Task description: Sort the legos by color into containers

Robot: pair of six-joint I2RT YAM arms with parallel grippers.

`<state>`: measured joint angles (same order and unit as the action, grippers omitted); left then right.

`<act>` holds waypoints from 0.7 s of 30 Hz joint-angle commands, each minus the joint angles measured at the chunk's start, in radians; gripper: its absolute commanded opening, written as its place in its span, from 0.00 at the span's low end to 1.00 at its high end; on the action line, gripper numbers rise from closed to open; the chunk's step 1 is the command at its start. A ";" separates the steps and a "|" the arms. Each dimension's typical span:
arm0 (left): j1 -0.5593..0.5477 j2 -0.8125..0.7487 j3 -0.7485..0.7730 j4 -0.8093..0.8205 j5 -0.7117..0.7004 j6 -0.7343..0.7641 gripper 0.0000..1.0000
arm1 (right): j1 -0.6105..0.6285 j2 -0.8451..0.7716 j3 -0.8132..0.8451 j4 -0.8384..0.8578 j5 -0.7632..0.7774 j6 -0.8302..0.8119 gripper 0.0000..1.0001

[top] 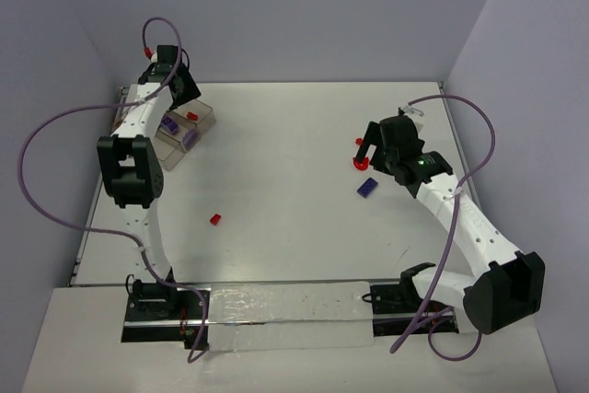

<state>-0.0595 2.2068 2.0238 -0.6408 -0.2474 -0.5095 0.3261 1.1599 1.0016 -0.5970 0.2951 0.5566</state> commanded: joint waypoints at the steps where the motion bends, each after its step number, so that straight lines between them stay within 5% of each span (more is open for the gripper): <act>1: -0.076 -0.294 -0.213 0.056 -0.047 0.045 0.67 | 0.017 -0.064 -0.010 0.011 0.008 0.017 1.00; 4: -0.154 -0.466 -0.453 0.080 -0.090 0.057 0.74 | 0.023 -0.082 -0.025 0.014 0.006 0.023 1.00; 9: -0.294 -0.679 -0.831 0.114 -0.035 0.080 0.99 | 0.028 -0.090 -0.034 0.021 0.007 0.019 1.00; 16: -0.348 -0.842 -1.162 0.134 0.055 -0.015 0.99 | 0.041 -0.064 -0.020 0.031 0.003 0.019 1.00; 21: -0.410 -0.821 -1.163 0.096 0.001 -0.075 0.96 | 0.048 -0.054 -0.019 0.039 -0.004 0.020 1.00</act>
<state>-0.4278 1.4170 0.8293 -0.5639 -0.2305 -0.5164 0.3609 1.0980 0.9722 -0.5915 0.2891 0.5683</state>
